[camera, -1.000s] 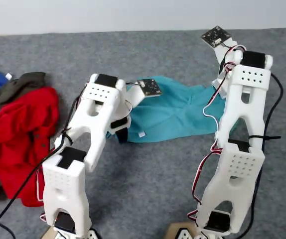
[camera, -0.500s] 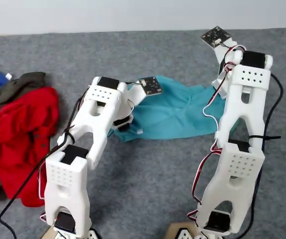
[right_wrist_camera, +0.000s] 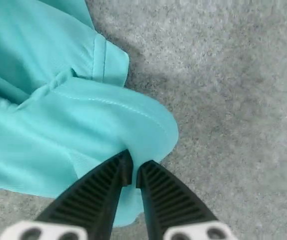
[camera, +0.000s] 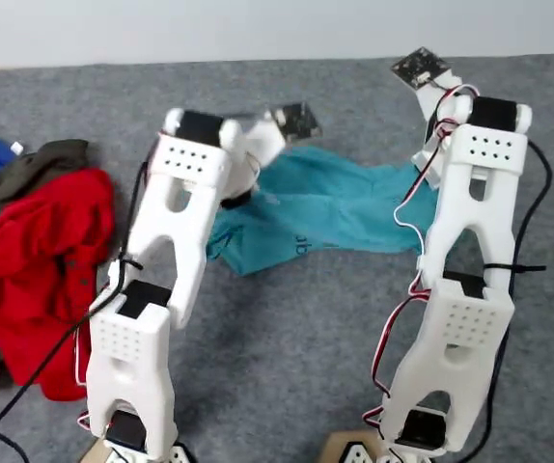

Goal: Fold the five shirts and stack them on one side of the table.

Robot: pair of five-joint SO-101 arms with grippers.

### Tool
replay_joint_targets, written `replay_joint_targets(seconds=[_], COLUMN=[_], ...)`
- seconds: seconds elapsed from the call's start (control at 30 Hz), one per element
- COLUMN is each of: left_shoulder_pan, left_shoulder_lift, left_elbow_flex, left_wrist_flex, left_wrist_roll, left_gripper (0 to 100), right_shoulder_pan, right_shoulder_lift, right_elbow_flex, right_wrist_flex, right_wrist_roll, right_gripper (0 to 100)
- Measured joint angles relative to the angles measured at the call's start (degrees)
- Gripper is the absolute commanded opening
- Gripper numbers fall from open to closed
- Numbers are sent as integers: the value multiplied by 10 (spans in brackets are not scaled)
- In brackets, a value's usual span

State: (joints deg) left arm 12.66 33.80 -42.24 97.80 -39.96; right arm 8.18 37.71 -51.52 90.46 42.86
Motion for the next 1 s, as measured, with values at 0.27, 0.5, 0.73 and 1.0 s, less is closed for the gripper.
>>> replay_joint_targets(seconds=[0.27, 0.5, 0.73, 1.0], left_shoulder_pan=[-1, -16, -18, -18], left_shoulder_lift=[-1, -34, -120, -200], left_elbow_flex=[-201, -239, -239, -241], left_wrist_flex=[11, 14, 15, 15], left_wrist_roll=[108, 175, 191, 192], left_gripper=[3, 3, 3, 3], right_shoulder_pan=[0, 33, 82, 123], right_shoulder_lift=[-111, -206, -302, -426], right_elbow_flex=[0, 0, 0, 0], right_wrist_flex=[15, 3, -7, -12], right_wrist_roll=[0, -49, -91, -94], right_gripper=[9, 9, 9, 10])
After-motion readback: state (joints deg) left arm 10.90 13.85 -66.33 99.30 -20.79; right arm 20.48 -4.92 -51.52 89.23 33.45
